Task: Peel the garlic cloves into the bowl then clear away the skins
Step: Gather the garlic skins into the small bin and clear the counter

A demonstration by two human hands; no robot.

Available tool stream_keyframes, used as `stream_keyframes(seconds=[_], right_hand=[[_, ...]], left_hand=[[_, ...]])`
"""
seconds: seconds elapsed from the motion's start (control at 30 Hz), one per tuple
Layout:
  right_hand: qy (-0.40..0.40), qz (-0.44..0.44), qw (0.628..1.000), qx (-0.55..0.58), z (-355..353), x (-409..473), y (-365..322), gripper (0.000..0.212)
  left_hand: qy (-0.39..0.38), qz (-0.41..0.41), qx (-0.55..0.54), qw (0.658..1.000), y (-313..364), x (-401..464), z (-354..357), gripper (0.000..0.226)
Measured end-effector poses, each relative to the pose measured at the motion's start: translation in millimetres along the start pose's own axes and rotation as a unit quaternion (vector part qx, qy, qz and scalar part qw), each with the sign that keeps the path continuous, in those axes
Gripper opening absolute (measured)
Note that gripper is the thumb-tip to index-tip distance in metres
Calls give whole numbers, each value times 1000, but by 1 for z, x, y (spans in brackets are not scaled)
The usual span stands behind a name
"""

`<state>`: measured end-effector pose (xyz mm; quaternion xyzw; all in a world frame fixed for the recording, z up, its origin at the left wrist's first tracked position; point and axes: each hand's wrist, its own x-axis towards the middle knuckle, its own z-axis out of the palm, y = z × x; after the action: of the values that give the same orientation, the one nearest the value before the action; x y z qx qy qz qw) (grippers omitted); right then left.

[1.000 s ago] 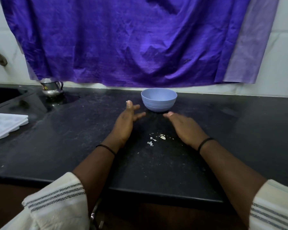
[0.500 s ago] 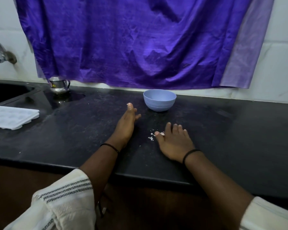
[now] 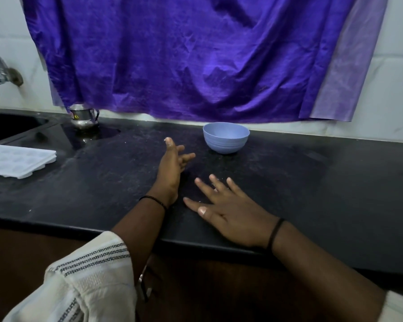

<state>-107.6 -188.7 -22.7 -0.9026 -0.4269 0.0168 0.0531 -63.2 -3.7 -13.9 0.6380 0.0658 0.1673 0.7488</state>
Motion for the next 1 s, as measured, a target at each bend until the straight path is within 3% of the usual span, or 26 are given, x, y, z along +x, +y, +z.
stream_keyframes(seconds=[0.23, 0.33, 0.5, 0.67, 0.77, 0.83, 0.93, 1.0], right_hand=[[8, 127, 992, 6, -14, 20, 57, 45], [34, 83, 995, 42, -15, 8, 58, 41], [-21, 31, 999, 32, -12, 3, 50, 42], [64, 23, 997, 27, -14, 11, 40, 52], [11, -24, 1000, 7, -12, 6, 27, 50], [-3, 18, 1000, -13, -12, 7, 34, 50], [99, 95, 988, 75, -13, 12, 51, 46], [221, 159, 945, 183, -11, 14, 59, 41]], left_hand=[[6, -2, -4, 1000, -1, 0, 1, 75], [2, 2, 4, 1000, -1, 0, 1, 76], [2, 5, 12, 1000, 0, -2, 2, 74], [5, 5, 10, 1000, -1, -3, 3, 73], [5, 8, 14, 1000, -1, -2, 2, 73], [4, 9, 19, 1000, -2, -1, 3, 72], [1, 3, 39, 999, -4, 1, 3, 71], [-14, 4, 80, 997, -6, 1, 5, 74]])
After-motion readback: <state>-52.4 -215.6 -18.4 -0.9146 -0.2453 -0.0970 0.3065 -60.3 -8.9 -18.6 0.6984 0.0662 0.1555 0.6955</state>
